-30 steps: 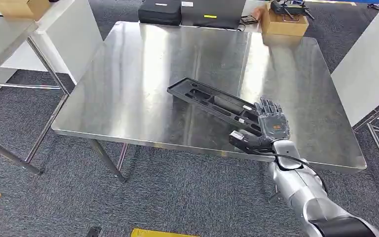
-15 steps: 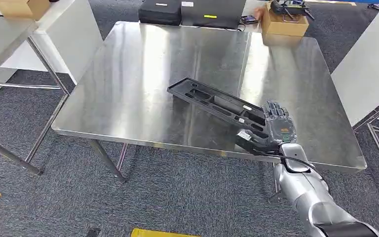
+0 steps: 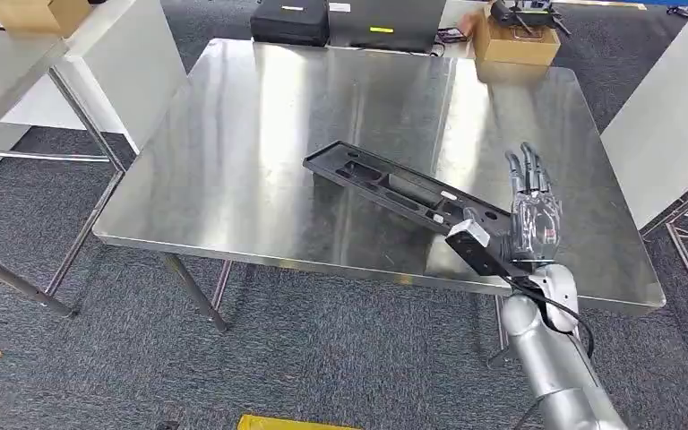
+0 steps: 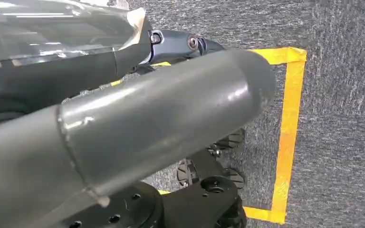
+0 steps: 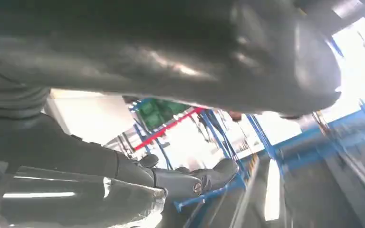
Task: Take the parts from the cabinet and place them on the table.
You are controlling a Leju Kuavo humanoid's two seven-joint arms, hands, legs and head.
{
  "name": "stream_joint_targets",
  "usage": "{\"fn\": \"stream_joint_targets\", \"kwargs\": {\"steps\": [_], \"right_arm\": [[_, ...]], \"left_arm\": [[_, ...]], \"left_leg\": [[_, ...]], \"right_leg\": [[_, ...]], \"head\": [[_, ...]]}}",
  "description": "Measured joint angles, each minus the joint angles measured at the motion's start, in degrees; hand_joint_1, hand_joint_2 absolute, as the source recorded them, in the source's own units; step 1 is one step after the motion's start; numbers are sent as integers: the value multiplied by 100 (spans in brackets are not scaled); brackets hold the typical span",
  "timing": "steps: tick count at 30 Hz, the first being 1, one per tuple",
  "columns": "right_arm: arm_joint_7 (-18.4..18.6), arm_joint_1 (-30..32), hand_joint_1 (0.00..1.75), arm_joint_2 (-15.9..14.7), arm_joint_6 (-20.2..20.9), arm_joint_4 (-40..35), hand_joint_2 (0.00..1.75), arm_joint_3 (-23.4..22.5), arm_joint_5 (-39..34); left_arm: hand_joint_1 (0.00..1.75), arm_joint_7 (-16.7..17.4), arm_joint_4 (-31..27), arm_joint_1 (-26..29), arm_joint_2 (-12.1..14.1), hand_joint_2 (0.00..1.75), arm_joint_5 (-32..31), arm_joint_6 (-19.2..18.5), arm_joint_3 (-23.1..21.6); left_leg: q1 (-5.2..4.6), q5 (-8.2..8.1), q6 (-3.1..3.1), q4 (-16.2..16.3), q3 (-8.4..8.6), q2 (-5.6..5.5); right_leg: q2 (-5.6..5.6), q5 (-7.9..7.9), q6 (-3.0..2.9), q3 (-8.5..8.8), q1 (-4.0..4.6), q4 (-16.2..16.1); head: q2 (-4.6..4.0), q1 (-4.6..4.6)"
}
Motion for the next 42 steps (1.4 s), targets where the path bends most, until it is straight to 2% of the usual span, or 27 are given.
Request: {"fn": "stream_joint_targets", "kwargs": {"steps": [4,9,15,18,21,25,30,35,36,39,42], "right_arm": [[-33,235,0,2,33,-649,0,-74,-31],[-61,344,0,0,46,-978,0,-107,-66],[-593,772,0,46,-114,-1797,0,-267,-897],[-1090,1335,0,111,-244,-2579,0,-289,-1352],[-1587,1988,0,212,-278,-3261,0,-190,-2010],[-1916,2803,0,308,-92,-3759,0,35,-3113],[-2442,3362,0,293,168,-3489,0,147,-4274],[-2450,3349,0,181,210,-2932,0,341,-4807],[-2450,3317,0,142,265,-2808,0,380,-4905],[-2452,3166,0,2,557,-2494,0,531,-5307],[-2452,2970,0,-146,629,-2185,0,703,-5499]], "left_arm": [[0,-9,0,9,-2,0,0,4,28],[0,-13,0,14,-2,0,0,4,66],[0,-116,0,37,-11,0,26,92,131],[0,-295,0,41,-28,0,131,214,227],[0,-302,0,47,-42,0,199,264,352],[0,-317,0,55,-59,0,269,295,503],[0,-334,0,98,-98,0,426,389,719],[0,-326,0,109,-144,0,636,538,980],[0,-310,0,111,-144,0,662,575,1031],[0,-210,0,118,-155,0,695,675,1163],[0,-192,0,126,-157,0,732,697,1265]], "left_leg": [[0,0,0,0,0,0],[-1,2,0,1,3,1],[0,2,0,1,2,-1],[1,-7,-5,0,1,-3],[2,-18,-17,-3,1,-3],[8,-25,-20,-5,3,-3],[7,-25,-20,-6,4,0],[3,-26,-18,0,6,-1],[-10,-33,-7,10,4,-3],[-16,-39,4,13,4,-3],[-36,-49,41,28,1,-3]], "right_leg": [[0,0,0,0,-1,-1],[1,2,0,2,-1,-1],[-2,1,0,0,-1,-1],[-4,-4,-2,0,-1,-1],[-2,-11,-11,-5,-1,-2],[-3,-21,-26,-7,-4,-4],[1,-21,-26,-6,-4,-4],[1,-16,-22,3,-14,-8],[0,-11,-14,4,-44,-14],[1,-10,-12,7,-54,-13],[0,2,8,11,-78,-16]], "head": [[0,0],[0,0],[0,-2],[0,0],[0,-2],[0,0],[2,-2],[0,0],[0,-2],[0,0],[0,-2]]}}
